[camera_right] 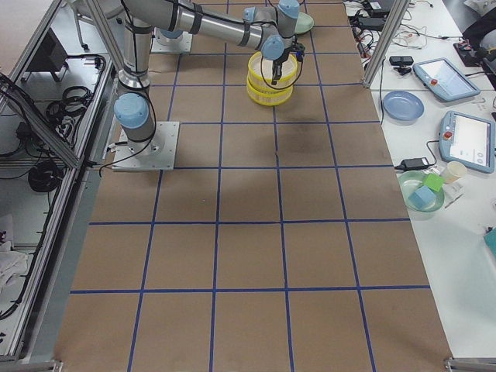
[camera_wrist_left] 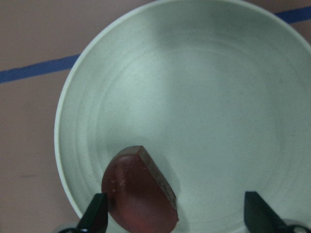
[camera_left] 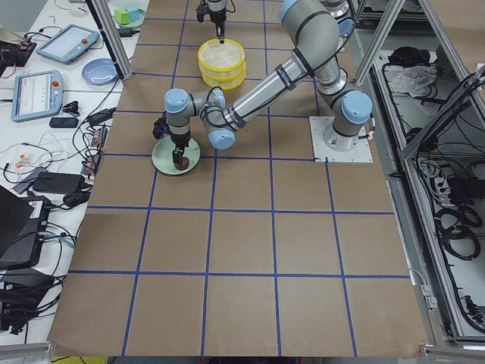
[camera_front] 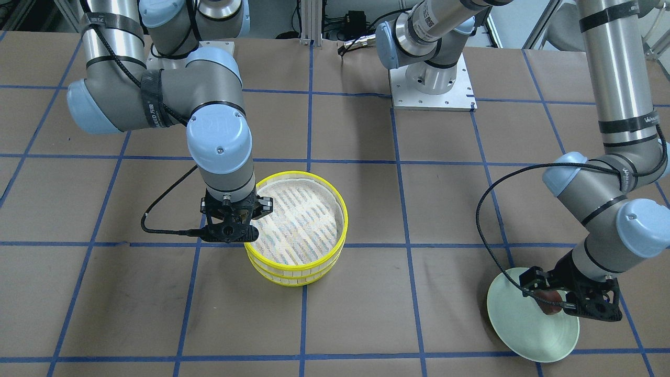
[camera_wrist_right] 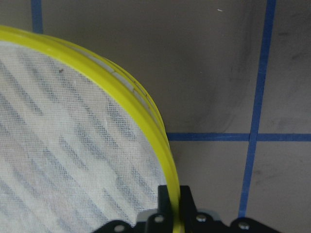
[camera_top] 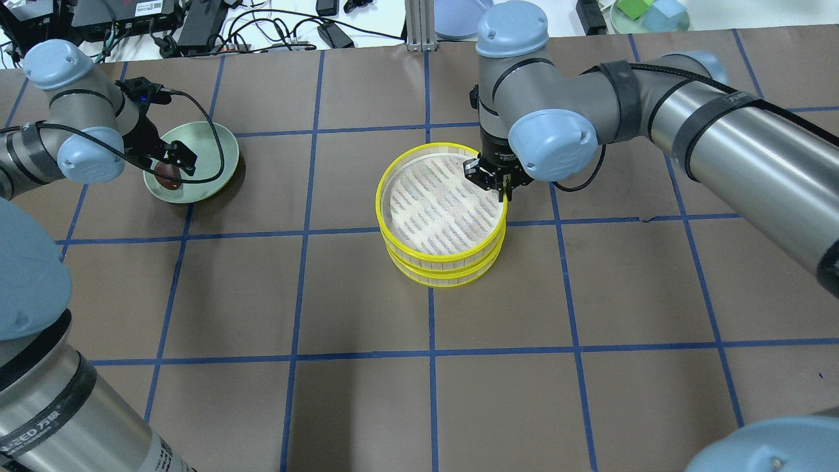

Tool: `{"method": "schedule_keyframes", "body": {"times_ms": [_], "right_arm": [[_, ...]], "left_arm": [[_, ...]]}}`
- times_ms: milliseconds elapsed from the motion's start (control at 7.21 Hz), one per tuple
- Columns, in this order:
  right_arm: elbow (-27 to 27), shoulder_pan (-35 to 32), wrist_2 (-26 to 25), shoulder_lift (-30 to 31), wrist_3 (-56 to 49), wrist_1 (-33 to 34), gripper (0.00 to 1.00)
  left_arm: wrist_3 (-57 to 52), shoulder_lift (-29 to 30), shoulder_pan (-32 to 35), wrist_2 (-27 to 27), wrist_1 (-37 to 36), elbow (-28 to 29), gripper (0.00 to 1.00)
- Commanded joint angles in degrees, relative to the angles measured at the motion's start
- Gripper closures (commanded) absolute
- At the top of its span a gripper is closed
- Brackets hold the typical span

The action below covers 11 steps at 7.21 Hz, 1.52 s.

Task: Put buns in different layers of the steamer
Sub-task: 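Grasp the dark brown bun on the plate with the left gripper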

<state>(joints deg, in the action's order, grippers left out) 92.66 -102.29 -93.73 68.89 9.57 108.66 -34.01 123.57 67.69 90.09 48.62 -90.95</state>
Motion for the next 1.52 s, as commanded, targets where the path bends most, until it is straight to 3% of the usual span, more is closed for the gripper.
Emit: {"method": "schedule_keyframes", "body": {"times_ms": [0,139,277,416,554,693,832,1109,1248,1386], "right_arm": [[0.15,0.42,-0.14,-0.08,-2.09,-0.03,1.0],[0.32,0.42,-0.14,-0.25,-2.97,-0.12,1.0],[1.89,0.34,0.12,-0.25,-2.71,0.14,1.0],[2.78,0.42,0.3,-0.17,-2.54,0.75,1.0],[2.79,0.34,0.04,0.01,-2.88,0.67,1.0],[2.79,0.34,-0.05,0.01,-3.23,0.58,0.36],[2.35,0.34,0.12,0.36,-2.89,0.76,0.0],[1.64,0.86,0.82,8.23,-3.24,-0.9,0.0],[-0.97,2.17,2.13,12.97,-3.24,-7.35,0.0],[-6.04,4.88,5.8,15.11,-4.11,-16.99,0.0]], "left_arm": [[-2.03,0.87,-0.36,0.0,-0.37,0.51,0.0],[-1.85,1.05,-0.36,-0.35,-0.37,0.6,0.06],[-1.77,1.05,-0.36,-0.44,-0.37,0.51,0.23],[-1.77,1.32,-0.36,-0.53,-0.28,0.51,0.48],[-1.59,1.41,-0.36,-0.61,-0.28,0.51,0.95],[-1.68,1.41,-0.36,-0.61,-0.28,0.51,1.0],[-1.76,1.41,-0.36,-0.61,-0.28,0.6,1.0],[0.06,-0.25,-0.28,-1.31,0.15,2.43,1.0],[2.6,-2.0,-0.01,-5.15,1.03,2.88,1.0],[7.85,-4.11,1.64,-5.71,3.3,2.89,1.0]]}}
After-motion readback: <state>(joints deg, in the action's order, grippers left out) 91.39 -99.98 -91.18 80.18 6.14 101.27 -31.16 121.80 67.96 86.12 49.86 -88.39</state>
